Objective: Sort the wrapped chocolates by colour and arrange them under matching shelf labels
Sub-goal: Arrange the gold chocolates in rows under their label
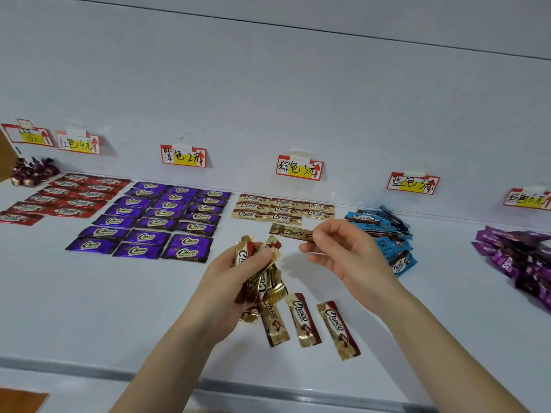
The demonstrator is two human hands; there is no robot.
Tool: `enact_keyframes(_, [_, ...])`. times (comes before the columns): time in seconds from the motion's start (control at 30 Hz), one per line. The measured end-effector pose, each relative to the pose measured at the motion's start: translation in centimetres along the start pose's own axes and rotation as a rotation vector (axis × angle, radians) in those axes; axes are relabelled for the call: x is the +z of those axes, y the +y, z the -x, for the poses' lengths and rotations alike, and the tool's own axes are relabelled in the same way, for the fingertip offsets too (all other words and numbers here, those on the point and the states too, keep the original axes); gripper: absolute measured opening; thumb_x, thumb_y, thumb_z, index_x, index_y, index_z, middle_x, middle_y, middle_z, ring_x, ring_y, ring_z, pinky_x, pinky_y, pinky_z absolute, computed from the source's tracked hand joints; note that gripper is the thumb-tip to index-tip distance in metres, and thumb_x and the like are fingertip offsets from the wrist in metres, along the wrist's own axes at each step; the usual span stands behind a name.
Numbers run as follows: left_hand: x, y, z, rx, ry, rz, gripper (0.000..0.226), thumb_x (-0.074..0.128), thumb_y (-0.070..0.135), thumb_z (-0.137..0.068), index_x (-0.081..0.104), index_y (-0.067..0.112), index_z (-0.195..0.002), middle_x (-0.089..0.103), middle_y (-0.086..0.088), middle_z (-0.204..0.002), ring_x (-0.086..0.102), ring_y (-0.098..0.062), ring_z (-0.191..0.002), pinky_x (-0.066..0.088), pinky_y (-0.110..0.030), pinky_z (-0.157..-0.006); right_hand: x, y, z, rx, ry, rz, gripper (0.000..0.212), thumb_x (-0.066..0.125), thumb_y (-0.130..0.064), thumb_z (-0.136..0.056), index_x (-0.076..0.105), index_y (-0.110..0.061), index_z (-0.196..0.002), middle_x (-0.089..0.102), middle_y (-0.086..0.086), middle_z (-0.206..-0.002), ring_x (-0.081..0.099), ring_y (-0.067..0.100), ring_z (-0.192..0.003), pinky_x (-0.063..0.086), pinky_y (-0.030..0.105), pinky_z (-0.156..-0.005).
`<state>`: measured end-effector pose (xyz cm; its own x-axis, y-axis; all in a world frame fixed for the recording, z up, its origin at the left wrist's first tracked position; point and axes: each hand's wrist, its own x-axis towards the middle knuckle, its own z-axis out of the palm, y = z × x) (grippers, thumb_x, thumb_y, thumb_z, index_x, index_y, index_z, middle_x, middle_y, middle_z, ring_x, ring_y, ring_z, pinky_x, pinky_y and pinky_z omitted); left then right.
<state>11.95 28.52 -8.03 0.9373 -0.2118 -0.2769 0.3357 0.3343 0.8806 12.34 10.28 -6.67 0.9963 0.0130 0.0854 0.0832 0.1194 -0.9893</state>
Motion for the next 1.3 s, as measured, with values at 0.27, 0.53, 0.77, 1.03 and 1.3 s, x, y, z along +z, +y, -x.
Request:
enact_keyframes(0.27, [0.6, 0.3, 0.0, 0.010, -0.013, 0.143, 0.046, 0.070, 0.036, -0.063, 0.065, 0.010, -0.101, 0.073, -0.012, -0.090, 0.071, -0.026, -0.085, 0.057, -0.033, -0.057, -0.2, -0.1, 1.3, -0.142, -0.020, 0.265, 0.021, 0.066, -0.002, -0.080, 0.065, -0.022, -0.087, 0.069, -0.015, -0.088, 0.064, -0.001, -0.086, 0.048, 0.010, -0.070])
enact_keyframes(0.53, [1.3, 0.0, -0.7, 0.059, 0.043, 0.023, 0.018, 0.067, 0.006, -0.081, 0.063, 0.012, -0.097, 0.073, -0.013, -0.079, 0.072, -0.023, -0.073, 0.055, -0.031, -0.051, -0.6, 0.4, 1.5, -0.226, -0.087, 0.503, 0.026, 0.068, -0.006, -0.079, 0.062, -0.029, -0.090, 0.062, -0.012, -0.099, 0.061, 0.004, -0.094, 0.051, 0.019, -0.082])
enact_keyframes(0.77, [1.9, -0.3, -1.7, 0.066, 0.039, -0.009, 0.018, 0.069, 0.009, -0.078, 0.064, 0.011, -0.095, 0.073, -0.012, -0.080, 0.072, -0.023, -0.070, 0.057, -0.033, -0.053, -1.4, 0.8, -0.1, -0.121, -0.092, 0.499, 0.021, 0.069, -0.011, -0.079, 0.063, -0.030, -0.084, 0.066, -0.010, -0.088, 0.063, 0.005, -0.084, 0.053, 0.020, -0.079])
enact_keyframes(1.03, [2.1, -0.2, -3.6, -0.001, 0.094, 0.066, 0.012, 0.059, 0.003, -0.086, 0.061, 0.009, -0.096, 0.074, -0.009, -0.082, 0.072, -0.022, -0.076, 0.055, -0.038, -0.071, -6.3, 1.6, -7.6, -0.079, 0.152, 1.048, 0.011, 0.059, -0.010, -0.086, 0.064, -0.016, -0.095, 0.063, -0.003, -0.103, 0.055, 0.013, -0.094, 0.042, 0.025, -0.078])
enact_keyframes(1.3, [2.0, -0.9, -4.8, 0.029, 0.134, 0.078, 0.022, 0.064, 0.000, -0.081, 0.061, 0.011, -0.099, 0.074, -0.008, -0.085, 0.072, -0.023, -0.078, 0.057, -0.036, -0.068, -6.7, 3.2, -9.0, -0.145, -0.009, 1.448, 0.023, 0.050, -0.020, -0.092, 0.065, -0.018, -0.109, 0.063, 0.005, -0.110, 0.053, 0.024, -0.100, 0.042, 0.033, -0.076])
